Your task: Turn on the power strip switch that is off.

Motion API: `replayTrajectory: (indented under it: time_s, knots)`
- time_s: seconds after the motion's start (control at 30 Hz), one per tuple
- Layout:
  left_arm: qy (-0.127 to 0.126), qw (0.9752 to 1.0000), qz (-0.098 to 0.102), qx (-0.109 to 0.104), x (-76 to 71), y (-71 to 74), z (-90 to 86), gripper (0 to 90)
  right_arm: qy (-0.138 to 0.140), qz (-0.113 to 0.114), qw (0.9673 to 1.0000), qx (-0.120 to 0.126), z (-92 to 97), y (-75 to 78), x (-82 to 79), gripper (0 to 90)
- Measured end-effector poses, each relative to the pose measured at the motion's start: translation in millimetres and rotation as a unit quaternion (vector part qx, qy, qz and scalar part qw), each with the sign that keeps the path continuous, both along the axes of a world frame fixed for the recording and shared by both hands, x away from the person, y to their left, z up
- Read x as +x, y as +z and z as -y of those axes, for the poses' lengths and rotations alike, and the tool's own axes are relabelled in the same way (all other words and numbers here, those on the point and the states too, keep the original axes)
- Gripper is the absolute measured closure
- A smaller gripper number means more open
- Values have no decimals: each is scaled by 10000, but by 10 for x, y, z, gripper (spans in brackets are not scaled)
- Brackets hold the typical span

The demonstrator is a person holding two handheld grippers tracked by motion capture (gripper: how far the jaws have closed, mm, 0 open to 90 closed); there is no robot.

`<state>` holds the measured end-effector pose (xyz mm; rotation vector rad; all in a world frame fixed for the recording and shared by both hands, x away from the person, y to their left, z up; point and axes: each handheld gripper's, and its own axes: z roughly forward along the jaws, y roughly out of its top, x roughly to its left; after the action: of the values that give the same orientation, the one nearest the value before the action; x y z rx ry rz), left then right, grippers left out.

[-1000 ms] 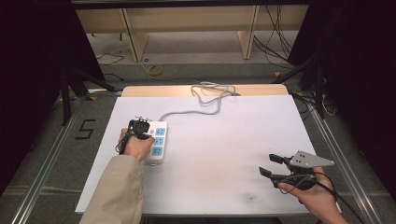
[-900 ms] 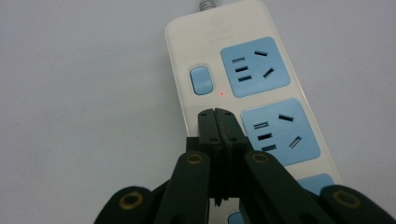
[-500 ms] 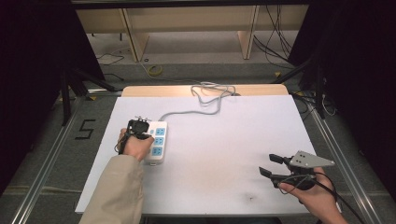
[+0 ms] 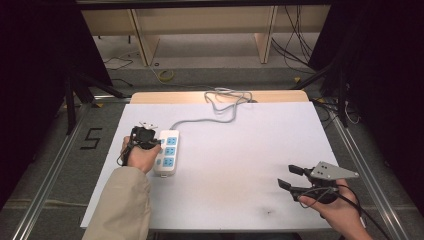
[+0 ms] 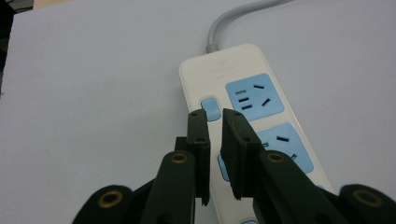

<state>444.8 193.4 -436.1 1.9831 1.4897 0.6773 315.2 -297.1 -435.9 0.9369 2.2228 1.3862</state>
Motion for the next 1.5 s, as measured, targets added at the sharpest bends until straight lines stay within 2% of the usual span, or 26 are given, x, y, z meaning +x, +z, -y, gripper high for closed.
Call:
replayTrajectory:
  time_s: [0.23, 0.47, 0.6, 0.7, 0.77, 0.9, 1.03, 1.4, 1.5]
  knots:
    - [-146, 9996, 231, -72, -37, 39, 3, 672, -4, 0, 10000, -2, 1, 0, 1, 359]
    - [-341, 9985, 243, -353, -67, 65, -5, 489, 1, 4, 10000, 2, 6, 0, 4, 359]
    - [-353, 9979, 289, -465, -92, 80, 10, 375, 4, -2, 10000, 4, 6, 0, 4, 359]
    - [-432, 9977, 293, -435, -117, 83, 30, 317, 0, -1, 10000, 14, 9, 1, 5, 359]
    - [-530, 9973, 391, -324, -137, 87, 46, 290, -5, -6, 10000, 10, 9, 1, 5, 359]
    - [-612, 9965, 441, -350, -183, 106, 91, 270, -3, 0, 10000, 12, 9, 2, 5, 359]
    - [-785, 9957, 401, -278, -238, 119, 128, 251, -12, -8, 10000, 26, 11, 2, 4, 359]
    - [-1138, 9914, 561, -317, -434, 195, 234, 242, -10, -13, 10000, 40, 13, -4, 10, 357]
    - [-1250, 9899, 617, -253, -496, 193, 259, 243, 0, -23, 10000, 49, 11, -8, 11, 356]
